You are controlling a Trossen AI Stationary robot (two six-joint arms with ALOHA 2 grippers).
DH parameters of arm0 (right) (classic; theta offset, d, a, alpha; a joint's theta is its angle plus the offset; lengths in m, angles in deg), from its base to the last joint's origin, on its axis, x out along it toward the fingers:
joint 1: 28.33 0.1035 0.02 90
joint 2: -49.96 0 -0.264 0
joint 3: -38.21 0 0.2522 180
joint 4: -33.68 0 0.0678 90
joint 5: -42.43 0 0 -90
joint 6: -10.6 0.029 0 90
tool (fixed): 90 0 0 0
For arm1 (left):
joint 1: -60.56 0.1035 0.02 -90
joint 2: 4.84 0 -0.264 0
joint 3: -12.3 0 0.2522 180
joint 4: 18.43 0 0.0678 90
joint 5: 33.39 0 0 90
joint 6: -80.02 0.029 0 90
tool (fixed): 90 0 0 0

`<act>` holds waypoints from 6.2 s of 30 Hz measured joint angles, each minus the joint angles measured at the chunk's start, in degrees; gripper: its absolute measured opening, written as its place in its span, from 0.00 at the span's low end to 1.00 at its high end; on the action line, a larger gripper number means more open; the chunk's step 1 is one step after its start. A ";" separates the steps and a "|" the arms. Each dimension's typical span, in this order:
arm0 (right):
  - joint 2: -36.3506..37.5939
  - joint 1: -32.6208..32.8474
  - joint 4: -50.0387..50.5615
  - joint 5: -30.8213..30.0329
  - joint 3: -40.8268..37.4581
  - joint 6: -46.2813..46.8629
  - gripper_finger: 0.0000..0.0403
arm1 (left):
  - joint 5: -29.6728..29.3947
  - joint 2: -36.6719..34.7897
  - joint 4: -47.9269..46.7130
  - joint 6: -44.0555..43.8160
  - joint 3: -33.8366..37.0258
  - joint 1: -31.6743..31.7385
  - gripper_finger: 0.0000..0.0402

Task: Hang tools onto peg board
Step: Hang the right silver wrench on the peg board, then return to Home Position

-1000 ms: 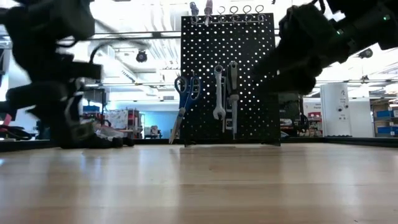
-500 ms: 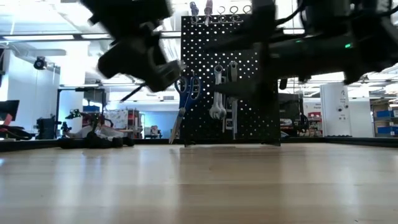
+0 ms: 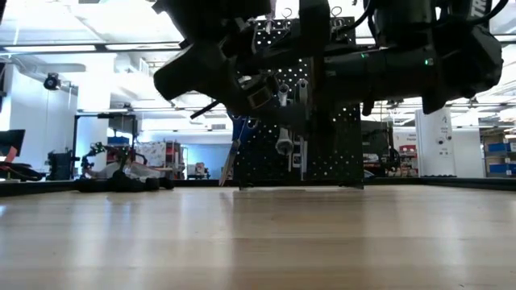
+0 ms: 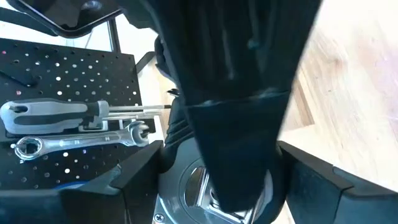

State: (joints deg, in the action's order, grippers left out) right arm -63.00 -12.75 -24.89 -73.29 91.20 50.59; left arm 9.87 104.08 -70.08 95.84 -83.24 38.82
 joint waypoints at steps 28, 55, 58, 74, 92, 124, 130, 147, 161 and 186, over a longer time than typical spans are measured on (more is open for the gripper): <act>0.11 -1.00 -0.65 4.20 -2.46 -4.64 0.24 | -0.37 -3.50 -4.20 -21.57 3.81 -1.15 0.78; 7.77 0.53 -14.81 -22.81 -5.24 -52.61 0.24 | -2.51 -37.62 43.55 -55.22 57.11 -6.51 0.78; 9.94 -0.42 -11.86 -23.54 -5.13 -53.87 0.24 | -3.36 -36.88 45.41 -55.34 58.68 -6.62 0.78; 12.85 -6.31 3.29 -22.31 -3.17 -47.15 0.24 | -6.34 -34.73 45.97 -52.35 58.45 -6.78 0.77; 13.09 -7.00 3.09 -19.21 -3.16 -47.07 0.24 | -6.29 -34.42 46.05 -52.52 58.25 -6.78 0.77; 13.18 -9.60 37.96 -14.24 3.36 -24.43 0.70 | -5.16 -34.42 45.97 -53.40 58.47 -6.84 0.77; 13.18 -8.46 43.07 -8.63 3.34 -17.20 0.85 | -5.18 -34.42 45.97 -53.52 58.47 -6.84 0.77; 29.16 -3.07 53.64 -1.99 0.96 -18.91 0.71 | -5.31 -34.42 50.41 -50.79 58.45 -6.84 0.77; 49.57 0.35 72.37 -1.31 0.70 -23.52 0.10 | 1.29 -34.43 57.76 -44.63 58.44 -1.77 0.70; 67.37 8.85 79.26 -5.17 0.70 -27.08 0.00 | 16.97 -39.52 52.33 -21.86 42.38 4.59 0.02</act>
State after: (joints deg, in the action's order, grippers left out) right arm 4.37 -3.90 54.36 -78.46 91.90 23.51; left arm 26.83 64.56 -17.75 73.98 -40.86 43.42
